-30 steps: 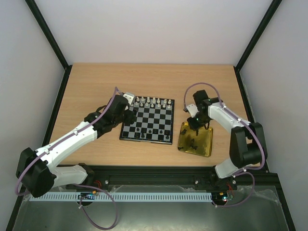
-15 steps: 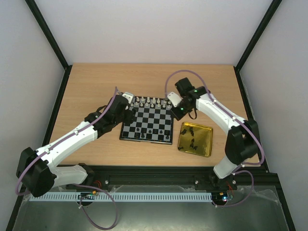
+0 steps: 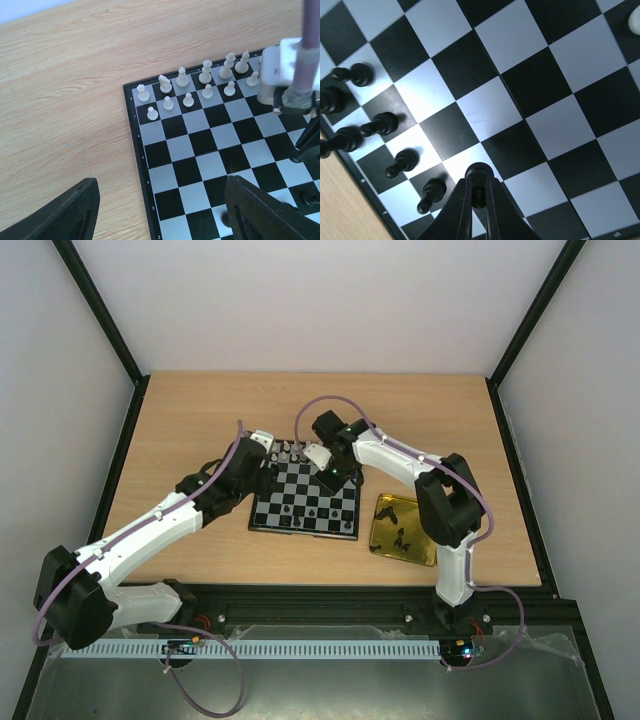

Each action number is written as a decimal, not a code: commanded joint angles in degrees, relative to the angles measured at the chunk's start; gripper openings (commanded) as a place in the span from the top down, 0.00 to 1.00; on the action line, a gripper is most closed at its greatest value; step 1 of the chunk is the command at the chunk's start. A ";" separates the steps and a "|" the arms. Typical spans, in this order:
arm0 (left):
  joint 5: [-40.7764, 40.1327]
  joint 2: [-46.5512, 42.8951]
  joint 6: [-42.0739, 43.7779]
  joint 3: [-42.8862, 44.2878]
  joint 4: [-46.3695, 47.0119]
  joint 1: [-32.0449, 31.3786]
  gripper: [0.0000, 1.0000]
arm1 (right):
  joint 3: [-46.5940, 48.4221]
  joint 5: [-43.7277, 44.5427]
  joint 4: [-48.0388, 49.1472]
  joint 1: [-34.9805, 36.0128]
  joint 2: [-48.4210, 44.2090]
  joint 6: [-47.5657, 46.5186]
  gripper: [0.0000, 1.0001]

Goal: Set up the chess pieces on the board

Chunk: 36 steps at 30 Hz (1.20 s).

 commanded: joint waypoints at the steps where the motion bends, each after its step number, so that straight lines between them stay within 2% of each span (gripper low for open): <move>1: -1.66 -0.73 -0.65 -0.55 0.23 0.72 0.28 | 1.73 1.73 -2.05 0.27 2.79 1.20 0.96; 7: -1.10 -0.40 -0.74 -0.48 0.13 1.13 0.28 | -0.48 1.38 -0.53 0.39 3.39 1.47 0.94; 15: 0.48 0.44 -0.19 -0.65 0.47 1.18 0.27 | 0.02 1.67 -2.02 0.07 -0.05 2.07 0.75; 19: 3.92 0.98 0.54 -0.59 1.09 1.16 0.27 | -3.35 -3.39 -1.33 -4.73 -9.03 2.83 0.70; 22: 9.35 2.79 0.78 0.59 0.78 1.13 0.30 | -8.78 -8.36 0.31 -9.82 -15.48 3.21 0.70; 25: 14.63 6.06 0.09 3.46 -0.94 -0.19 0.36 | -19.88 -11.93 6.19 -14.39 -22.85 3.83 0.70; 28: 17.72 10.55 -0.53 6.33 -2.45 -3.36 0.36 | -29.45 -13.58 11.94 -17.45 -30.08 5.58 0.69; 31: 17.90 16.94 -2.14 10.27 -4.90 -6.67 0.36 | -33.12 -17.54 13.31 -19.77 -36.54 6.21 0.67; 36: 16.45 28.75 -4.74 17.93 -7.45 -8.83 0.43 | -38.36 -16.60 19.29 -22.92 -45.40 8.16 0.62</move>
